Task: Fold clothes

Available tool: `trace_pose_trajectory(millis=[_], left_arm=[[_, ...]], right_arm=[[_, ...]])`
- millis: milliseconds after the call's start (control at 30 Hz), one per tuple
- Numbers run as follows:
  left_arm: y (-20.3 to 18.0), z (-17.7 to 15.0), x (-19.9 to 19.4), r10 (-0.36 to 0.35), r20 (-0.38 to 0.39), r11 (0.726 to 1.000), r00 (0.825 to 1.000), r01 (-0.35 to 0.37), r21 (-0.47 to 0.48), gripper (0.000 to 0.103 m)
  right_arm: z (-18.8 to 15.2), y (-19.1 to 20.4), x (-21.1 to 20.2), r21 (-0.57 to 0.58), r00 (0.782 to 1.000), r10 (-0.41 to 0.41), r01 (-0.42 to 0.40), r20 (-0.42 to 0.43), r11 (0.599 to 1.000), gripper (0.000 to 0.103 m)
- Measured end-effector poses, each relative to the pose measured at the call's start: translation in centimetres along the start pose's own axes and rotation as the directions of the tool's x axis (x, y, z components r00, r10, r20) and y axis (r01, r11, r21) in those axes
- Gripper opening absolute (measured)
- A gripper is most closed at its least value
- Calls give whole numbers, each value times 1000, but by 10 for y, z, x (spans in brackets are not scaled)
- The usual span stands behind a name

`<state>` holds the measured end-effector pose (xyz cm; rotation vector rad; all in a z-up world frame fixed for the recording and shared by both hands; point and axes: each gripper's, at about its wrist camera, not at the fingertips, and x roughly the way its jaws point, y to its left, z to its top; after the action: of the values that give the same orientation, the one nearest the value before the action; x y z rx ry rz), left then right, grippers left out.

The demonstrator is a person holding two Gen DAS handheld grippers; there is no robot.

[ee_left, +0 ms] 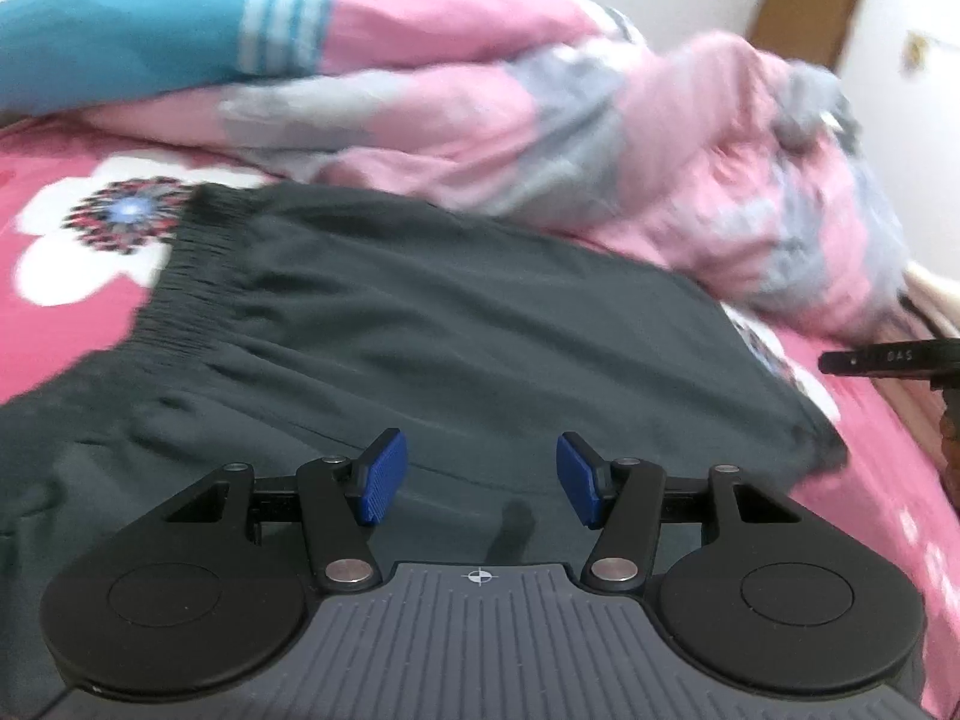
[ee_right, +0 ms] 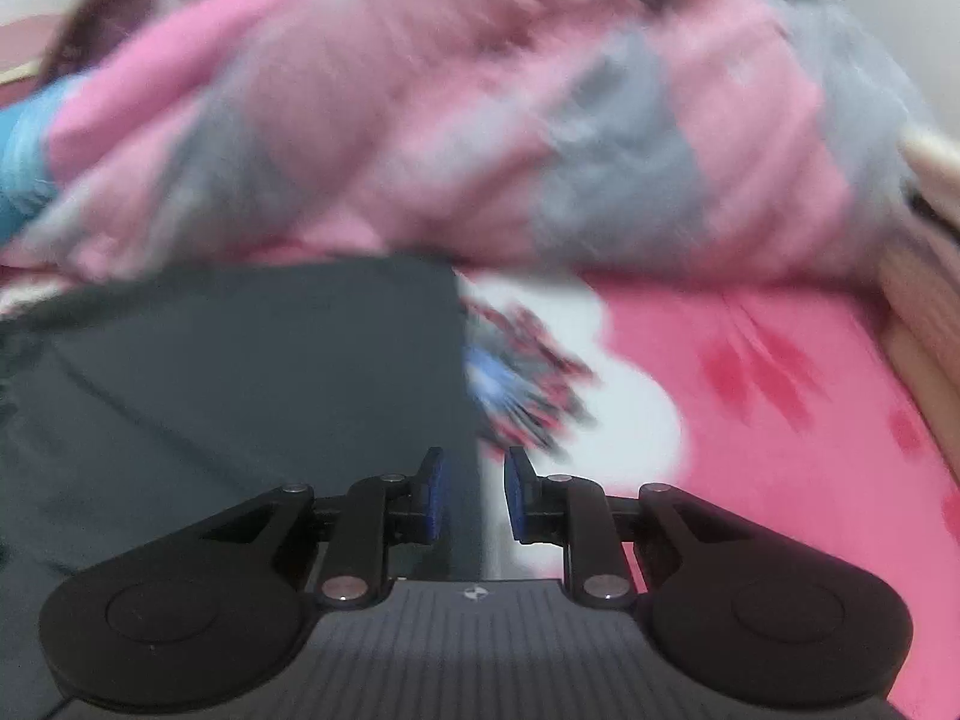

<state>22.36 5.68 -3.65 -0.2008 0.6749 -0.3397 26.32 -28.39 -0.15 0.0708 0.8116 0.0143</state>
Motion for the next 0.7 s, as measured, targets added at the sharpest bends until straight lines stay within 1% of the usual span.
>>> trace_pose_trajectory(millis=[67, 133, 233, 333, 367, 400, 467, 533, 567, 633, 700], left_arm=[[9, 4, 0, 61, 11, 997, 998, -60, -38, 55], [18, 5, 3, 121, 6, 990, 993, -120, -74, 55], [32, 5, 3, 148, -4, 980, 989, -147, -137, 55], [46, 6, 3, 174, -15, 964, 985, -173, -200, 55], [50, 6, 3, 182, -19, 958, 983, -182, -221, 55], [55, 6, 4, 190, -23, 952, 981, -190, -241, 54], [59, 5, 3, 195, -24, 947, 981, -195, -256, 54], [58, 4, 3, 198, -24, 949, 980, -198, -247, 54], [58, 4, 3, 200, -24, 950, 980, -199, -242, 54], [57, 3, 3, 203, -23, 951, 979, -202, -233, 54], [56, 2, 4, 206, -22, 953, 978, -205, -224, 54]], right_arm=[[18, 31, 13, -61, 996, 83, -82, 13, 995, 22], [36, 63, 26, -123, 986, 166, -162, 22, 979, 24], [62, 110, 45, -216, 957, 289, -277, 24, 936, 24], [87, 162, 99, -278, 943, 332, -328, -34, 903, 24], [94, 174, 117, -281, 938, 343, -342, -48, 897, 24], [101, 185, 136, -281, 933, 354, -356, -60, 891, 24], [111, 201, 168, -276, 939, 335, -343, -79, 898, 24], [117, 206, 197, -228, 947, 313, -322, -73, 919, 23], [122, 206, 203, -204, 947, 319, -321, -43, 925, 23], [132, 200, 215, -112, 947, 320, -320, -22, 941, 23], [137, 191, 218, -13, 941, 337, -337, -29, 941, 23]])
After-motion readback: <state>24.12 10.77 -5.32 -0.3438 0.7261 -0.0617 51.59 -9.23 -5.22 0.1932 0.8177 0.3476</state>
